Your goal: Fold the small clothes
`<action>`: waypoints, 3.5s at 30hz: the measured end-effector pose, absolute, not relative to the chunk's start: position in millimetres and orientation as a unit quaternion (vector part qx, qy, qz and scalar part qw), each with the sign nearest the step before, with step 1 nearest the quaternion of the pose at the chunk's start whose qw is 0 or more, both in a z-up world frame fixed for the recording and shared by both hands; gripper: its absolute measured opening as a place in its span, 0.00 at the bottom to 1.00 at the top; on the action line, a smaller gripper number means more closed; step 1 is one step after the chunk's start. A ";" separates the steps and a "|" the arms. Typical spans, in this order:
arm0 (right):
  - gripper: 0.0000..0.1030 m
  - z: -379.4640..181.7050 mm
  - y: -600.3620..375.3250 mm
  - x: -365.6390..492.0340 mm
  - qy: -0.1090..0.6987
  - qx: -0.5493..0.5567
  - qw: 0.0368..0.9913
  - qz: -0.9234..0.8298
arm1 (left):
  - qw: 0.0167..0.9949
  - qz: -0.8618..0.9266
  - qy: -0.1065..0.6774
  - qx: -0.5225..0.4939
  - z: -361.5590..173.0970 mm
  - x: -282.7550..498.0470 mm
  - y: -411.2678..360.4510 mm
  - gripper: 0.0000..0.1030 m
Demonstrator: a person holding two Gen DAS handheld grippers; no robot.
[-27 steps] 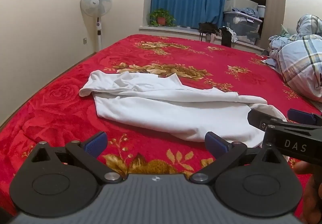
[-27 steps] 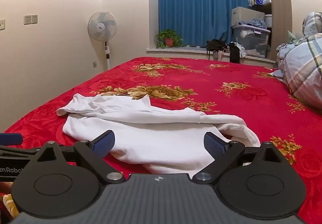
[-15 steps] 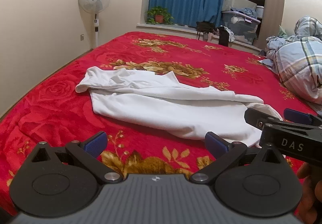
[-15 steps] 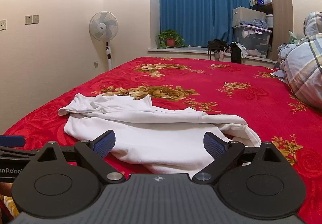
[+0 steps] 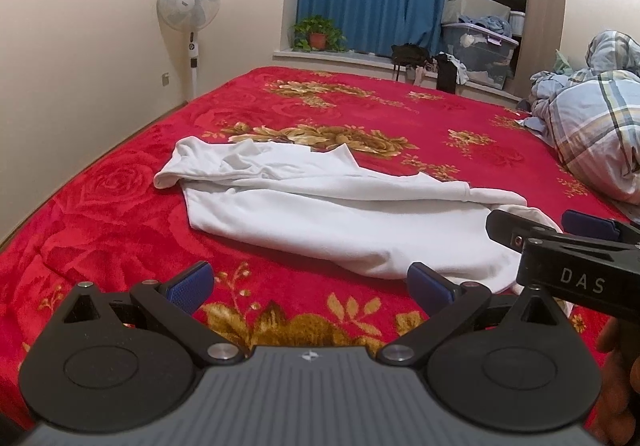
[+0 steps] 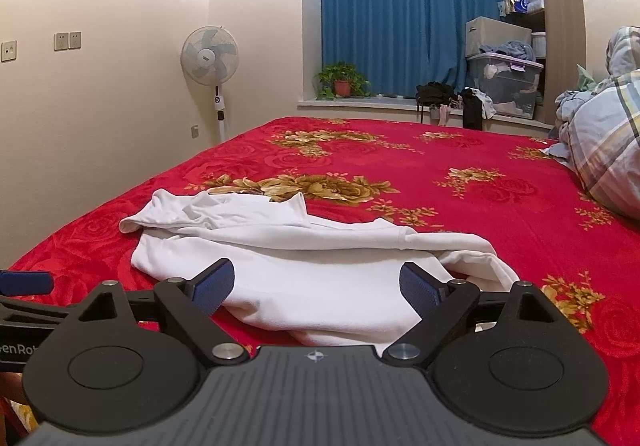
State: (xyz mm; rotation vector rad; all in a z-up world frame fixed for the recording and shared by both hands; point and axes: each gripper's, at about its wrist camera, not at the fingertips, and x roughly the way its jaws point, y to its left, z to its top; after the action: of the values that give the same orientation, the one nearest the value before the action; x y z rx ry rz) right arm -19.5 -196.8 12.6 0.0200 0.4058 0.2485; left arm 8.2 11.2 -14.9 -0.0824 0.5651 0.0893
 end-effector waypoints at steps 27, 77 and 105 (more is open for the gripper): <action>0.86 12.2 -195.5 -21.1 0.233 0.004 0.963 0.134 | 0.956 0.031 0.289 -0.027 -18.8 10.6 4.8 1.00; 0.60 -85.5 -307.9 184.4 0.459 -0.036 0.878 0.131 | 0.859 -0.055 0.435 -0.265 -94.0 180.0 124.6 0.59; 0.44 -43.0 -365.0 174.8 0.415 0.077 0.889 0.175 | 0.881 -0.068 0.437 -0.169 6.8 193.6 93.1 0.23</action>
State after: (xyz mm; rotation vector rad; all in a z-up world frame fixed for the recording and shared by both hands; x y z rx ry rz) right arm 174.8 -365.1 -43.0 0.1596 0.8628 0.3644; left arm 193.6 93.1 6.8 -0.3522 0.9106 -0.1422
